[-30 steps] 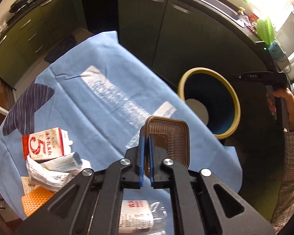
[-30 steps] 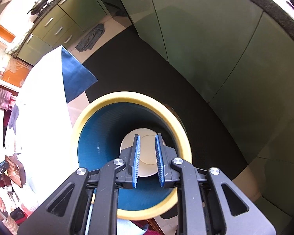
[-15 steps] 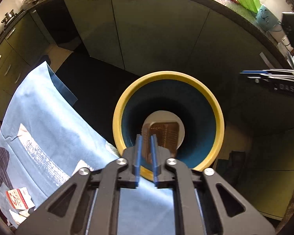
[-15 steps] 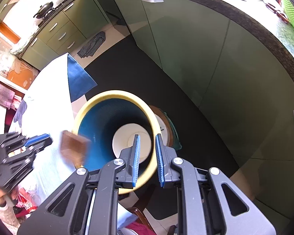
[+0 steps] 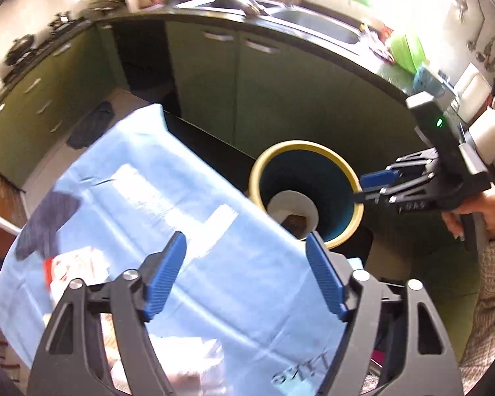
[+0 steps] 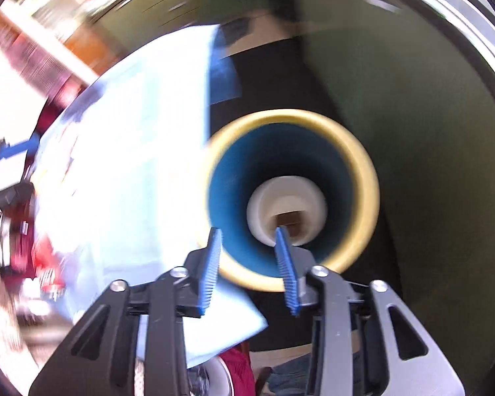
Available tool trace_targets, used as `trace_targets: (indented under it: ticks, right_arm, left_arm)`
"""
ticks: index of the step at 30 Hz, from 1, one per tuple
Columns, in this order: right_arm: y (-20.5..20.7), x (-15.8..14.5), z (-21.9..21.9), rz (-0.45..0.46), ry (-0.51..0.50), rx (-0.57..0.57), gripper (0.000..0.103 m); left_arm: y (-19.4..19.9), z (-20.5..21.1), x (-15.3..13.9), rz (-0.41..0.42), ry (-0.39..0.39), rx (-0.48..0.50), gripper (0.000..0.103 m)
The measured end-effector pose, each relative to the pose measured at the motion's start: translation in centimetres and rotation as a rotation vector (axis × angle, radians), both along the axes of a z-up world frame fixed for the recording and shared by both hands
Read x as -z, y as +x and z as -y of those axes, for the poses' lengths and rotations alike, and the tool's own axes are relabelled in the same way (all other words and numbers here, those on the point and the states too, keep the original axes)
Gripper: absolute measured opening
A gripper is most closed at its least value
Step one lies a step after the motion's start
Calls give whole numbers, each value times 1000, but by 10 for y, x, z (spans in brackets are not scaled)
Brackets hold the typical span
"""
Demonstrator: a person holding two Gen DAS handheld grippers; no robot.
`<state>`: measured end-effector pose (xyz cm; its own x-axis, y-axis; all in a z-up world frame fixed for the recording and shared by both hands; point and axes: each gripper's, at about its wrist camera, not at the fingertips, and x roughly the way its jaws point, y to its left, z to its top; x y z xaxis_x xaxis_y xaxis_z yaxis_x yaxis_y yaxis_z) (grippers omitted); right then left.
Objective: Collect trash
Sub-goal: 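Grasp the clear water bottle around its middle with the right gripper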
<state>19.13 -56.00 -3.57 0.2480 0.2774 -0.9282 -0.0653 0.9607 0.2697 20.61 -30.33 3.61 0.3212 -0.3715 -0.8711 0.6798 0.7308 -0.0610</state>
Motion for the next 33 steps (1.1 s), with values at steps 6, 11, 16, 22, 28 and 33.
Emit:
trace_targets:
  ticks: [6,11,16,22,28,33]
  right_arm:
    - [11,-16,-121,9,42,-309,43]
    - [7,-20,-213,3,26,-502,51]
    - [12,-11,-276,-13,-57,-624,56]
    - [19,3,-302,-46,-116,-674,58]
    - [31,25,-321,-98,-162,-700,64]
    - [41,41,-332,-118,-176,-700,65]
  left_arm:
    - [-30,-107,-25,59,-67,-164,93]
    - [-50,-186,-34,94,-113,-295,94]
    - [-59,-232,-23,70,-133,-367,94]
    - [-66,-251,-15,68,-165,-398,94]
    - [-66,-253,-10,70,-170,-400,94]
    - [-68,-249,-6,65,-161,-384,94]
